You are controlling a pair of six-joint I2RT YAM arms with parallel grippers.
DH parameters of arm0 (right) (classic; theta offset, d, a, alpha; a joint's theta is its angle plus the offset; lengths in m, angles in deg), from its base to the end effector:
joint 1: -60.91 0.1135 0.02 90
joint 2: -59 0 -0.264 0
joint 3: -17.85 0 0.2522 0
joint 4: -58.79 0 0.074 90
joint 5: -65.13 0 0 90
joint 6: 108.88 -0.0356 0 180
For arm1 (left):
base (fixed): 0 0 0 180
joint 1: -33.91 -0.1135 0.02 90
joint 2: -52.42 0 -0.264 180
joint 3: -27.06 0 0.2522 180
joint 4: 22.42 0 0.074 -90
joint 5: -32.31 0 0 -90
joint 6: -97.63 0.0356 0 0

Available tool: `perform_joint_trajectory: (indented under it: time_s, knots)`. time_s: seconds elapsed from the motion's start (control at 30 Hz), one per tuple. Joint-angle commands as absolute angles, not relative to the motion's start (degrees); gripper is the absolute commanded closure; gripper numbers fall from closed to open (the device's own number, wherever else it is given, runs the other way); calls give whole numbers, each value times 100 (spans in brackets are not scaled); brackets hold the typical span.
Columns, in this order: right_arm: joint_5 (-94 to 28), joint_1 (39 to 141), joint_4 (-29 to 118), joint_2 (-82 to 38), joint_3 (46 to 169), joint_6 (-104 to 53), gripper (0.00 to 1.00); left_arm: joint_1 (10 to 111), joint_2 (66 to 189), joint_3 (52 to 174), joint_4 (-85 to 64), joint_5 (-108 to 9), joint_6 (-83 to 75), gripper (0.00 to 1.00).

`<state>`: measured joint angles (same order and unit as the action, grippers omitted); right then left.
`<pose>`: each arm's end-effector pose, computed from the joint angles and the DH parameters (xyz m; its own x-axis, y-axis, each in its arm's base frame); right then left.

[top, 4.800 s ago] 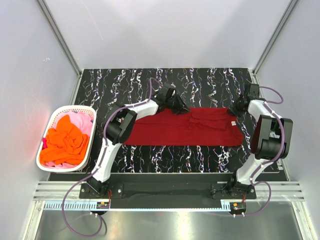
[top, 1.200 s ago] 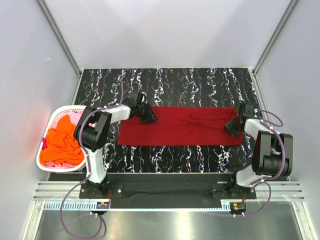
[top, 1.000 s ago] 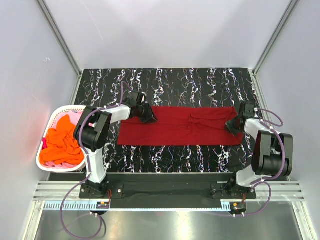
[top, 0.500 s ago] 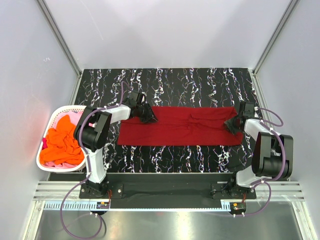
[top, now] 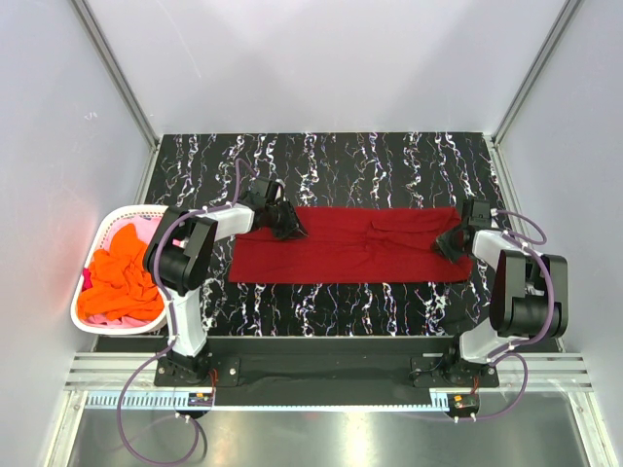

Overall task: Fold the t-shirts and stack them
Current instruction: Fold the tshirt

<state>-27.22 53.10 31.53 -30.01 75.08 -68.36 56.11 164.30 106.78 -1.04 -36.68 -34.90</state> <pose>0.2837 -0.0374 0.1507 -0.4647 0.8304 -0.3075 0.7205 0.5564 0.4139 0.3615 -0.1613 0.1380 -0.9205 -0.3059 -0.2430 -0.0981 0.7830 -0.6142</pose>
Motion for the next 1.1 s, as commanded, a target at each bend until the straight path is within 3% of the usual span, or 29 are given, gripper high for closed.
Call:
perform_joint_trajectory:
  time_s: [0.0,0.07,0.73,1.07]
  knots:
    - [-2383,5370,3272,-3021,7556,-6784,92,5624,16501,10525,65,-3924,-3412,72]
    - [-2364,5370,3263,-2890,7530,-6740,100,5615,16510,10533,57,-3941,-3412,72]
    - [-2207,5371,3070,-1651,7187,-6757,100,5624,16606,10683,57,-3933,-3483,72]
    - [-1951,5485,3096,-1580,6783,-6907,100,5668,16642,10709,48,-3959,-3535,72]
